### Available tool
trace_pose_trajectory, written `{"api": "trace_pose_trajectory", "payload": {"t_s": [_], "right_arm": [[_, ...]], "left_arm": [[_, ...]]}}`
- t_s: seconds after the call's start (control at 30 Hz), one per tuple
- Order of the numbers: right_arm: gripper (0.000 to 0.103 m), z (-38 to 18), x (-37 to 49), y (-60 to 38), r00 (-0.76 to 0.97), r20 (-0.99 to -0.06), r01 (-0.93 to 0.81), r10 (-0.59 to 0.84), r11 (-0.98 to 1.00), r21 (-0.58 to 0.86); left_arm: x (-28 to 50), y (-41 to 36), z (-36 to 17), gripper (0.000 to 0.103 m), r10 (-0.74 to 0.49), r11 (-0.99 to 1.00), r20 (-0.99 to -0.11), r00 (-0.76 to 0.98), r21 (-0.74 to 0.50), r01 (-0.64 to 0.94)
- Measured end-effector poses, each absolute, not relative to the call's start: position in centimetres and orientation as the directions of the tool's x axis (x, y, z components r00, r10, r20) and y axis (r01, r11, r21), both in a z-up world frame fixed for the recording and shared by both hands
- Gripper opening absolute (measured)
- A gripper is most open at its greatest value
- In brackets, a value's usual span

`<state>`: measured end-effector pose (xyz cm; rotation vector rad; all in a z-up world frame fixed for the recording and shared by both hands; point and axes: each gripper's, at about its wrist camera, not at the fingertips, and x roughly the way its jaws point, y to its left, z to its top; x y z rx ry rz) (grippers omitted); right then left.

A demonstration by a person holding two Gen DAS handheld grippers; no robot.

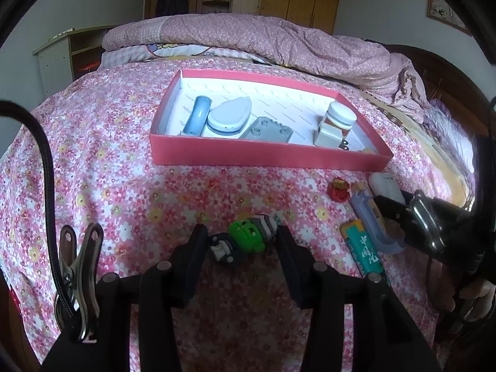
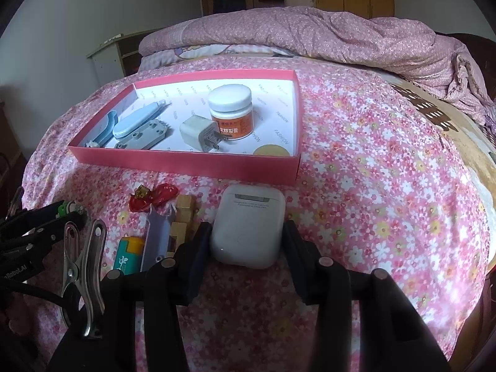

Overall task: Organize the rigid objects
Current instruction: 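Carry the green figurine toward the tray while the right gripper grasps the white earbud case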

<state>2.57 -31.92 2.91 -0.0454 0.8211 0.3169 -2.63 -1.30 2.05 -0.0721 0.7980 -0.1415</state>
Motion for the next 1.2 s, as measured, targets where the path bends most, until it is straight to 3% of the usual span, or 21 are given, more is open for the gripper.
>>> {"api": "trace_pose_trajectory", "payload": {"t_s": [0.47,0.8,1.2], "right_arm": [[0.047,2.9,2.5,-32.0,0.638,-0.725,-0.295,0.261,0.952,0.083],[0.047,2.9,2.5,-32.0,0.638,-0.723,-0.295,0.264,0.952,0.086],[0.046,4.2,2.2,-32.8,0.645,-0.705,-0.294,0.296,0.947,0.129]], "left_arm": [[-0.3,-1.1,5.6,0.048,-0.166,0.986,-0.669,0.725,-0.132,0.104],[4.5,-2.3,7.4,0.048,-0.135,0.991,-0.641,0.756,-0.078,0.111],[7.6,-2.5,4.9,0.048,-0.100,0.995,-0.675,0.731,-0.071,0.070]]}}
